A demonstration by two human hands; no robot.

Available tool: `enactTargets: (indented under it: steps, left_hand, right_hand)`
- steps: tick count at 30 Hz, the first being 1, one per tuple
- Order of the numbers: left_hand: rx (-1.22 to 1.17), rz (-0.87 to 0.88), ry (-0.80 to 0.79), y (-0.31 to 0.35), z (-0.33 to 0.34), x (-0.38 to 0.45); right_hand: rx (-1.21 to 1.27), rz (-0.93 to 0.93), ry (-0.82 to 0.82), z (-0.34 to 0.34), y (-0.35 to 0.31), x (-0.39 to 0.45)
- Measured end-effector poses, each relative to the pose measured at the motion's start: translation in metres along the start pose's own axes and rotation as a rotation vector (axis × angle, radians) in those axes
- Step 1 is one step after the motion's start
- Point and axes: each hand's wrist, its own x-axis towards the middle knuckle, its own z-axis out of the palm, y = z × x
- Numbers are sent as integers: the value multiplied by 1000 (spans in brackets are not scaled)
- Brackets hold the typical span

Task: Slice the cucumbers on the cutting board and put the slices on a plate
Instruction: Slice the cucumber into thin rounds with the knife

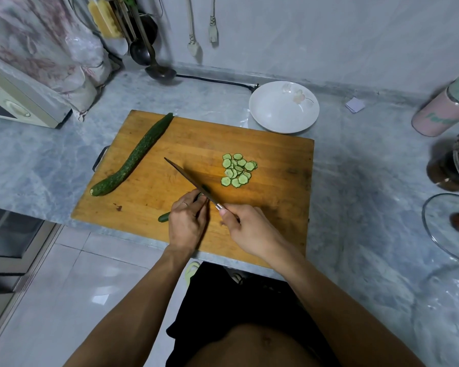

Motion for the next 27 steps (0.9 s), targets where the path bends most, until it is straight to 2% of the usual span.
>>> enactTargets:
  steps: [5,17,27]
  left_hand:
    - [-4,-6,32,0,2,0]
    - [-77,-82,59,3,-1,0]
    - [-81,-100,59,3,0,-1]
  right_hand:
    - [-5,-20,20,4,6,2]
    - [164,-35,12,-16,8,-18]
    - [100,-46,1,-15,7,-22]
